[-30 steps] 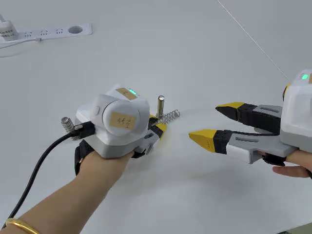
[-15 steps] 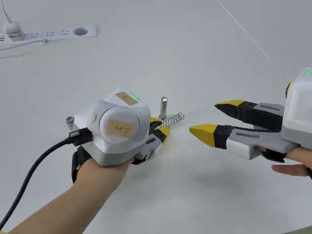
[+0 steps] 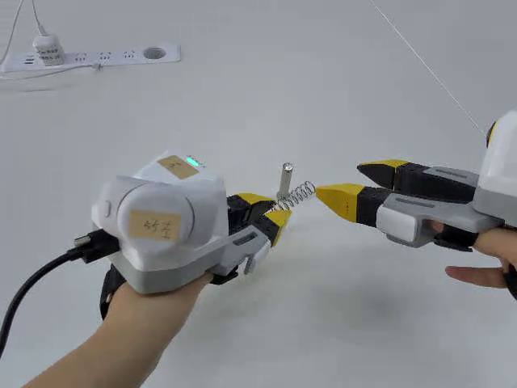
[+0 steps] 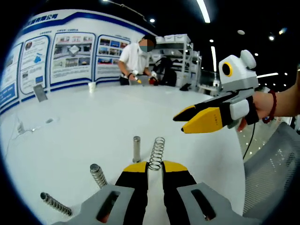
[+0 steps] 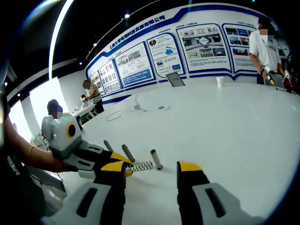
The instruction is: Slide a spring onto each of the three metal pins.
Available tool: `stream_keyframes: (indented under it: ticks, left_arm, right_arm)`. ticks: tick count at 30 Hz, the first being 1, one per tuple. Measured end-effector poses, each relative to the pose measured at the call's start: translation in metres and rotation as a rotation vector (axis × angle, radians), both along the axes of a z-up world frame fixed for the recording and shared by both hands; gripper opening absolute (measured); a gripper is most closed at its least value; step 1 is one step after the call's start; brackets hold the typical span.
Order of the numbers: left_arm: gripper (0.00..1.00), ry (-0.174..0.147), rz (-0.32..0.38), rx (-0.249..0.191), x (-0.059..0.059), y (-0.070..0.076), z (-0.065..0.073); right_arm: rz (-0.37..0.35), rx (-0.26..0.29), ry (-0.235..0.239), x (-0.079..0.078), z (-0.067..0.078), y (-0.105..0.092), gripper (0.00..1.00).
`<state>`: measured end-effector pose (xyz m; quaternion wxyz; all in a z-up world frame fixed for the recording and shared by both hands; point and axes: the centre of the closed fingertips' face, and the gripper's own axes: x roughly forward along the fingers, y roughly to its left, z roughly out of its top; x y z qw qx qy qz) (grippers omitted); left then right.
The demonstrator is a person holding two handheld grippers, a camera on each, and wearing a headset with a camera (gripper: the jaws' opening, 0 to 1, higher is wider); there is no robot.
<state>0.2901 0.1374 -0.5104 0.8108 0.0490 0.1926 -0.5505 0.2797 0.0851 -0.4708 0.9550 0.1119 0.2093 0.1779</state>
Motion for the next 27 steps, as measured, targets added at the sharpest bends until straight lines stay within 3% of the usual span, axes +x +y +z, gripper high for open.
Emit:
stream_keyframes:
  ticks: [2, 11, 17, 27]
  left_arm:
    - [0.1, 0.029, 0.007, -0.038, 0.0, 0.001, 0.005]
    - [0.1, 0.085, 0.021, -0.136, -0.003, 0.005, 0.02]
    - [0.1, 0.094, 0.026, -0.177, -0.005, 0.008, 0.027]
    - [0.1, 0.123, 0.017, -0.251, -0.011, 0.009, 0.044]
  right_arm:
    - [-0.006, 0.049, -0.002, 0.002, 0.005, 0.002, 0.44]
    - [0.015, 0.089, -0.01, 0.005, 0.012, 0.01, 0.4]
    - [0.036, 0.155, 0.0, 0.004, 0.016, 0.018, 0.33]
    - [0.039, 0.247, -0.001, 0.007, 0.022, 0.027, 0.3]
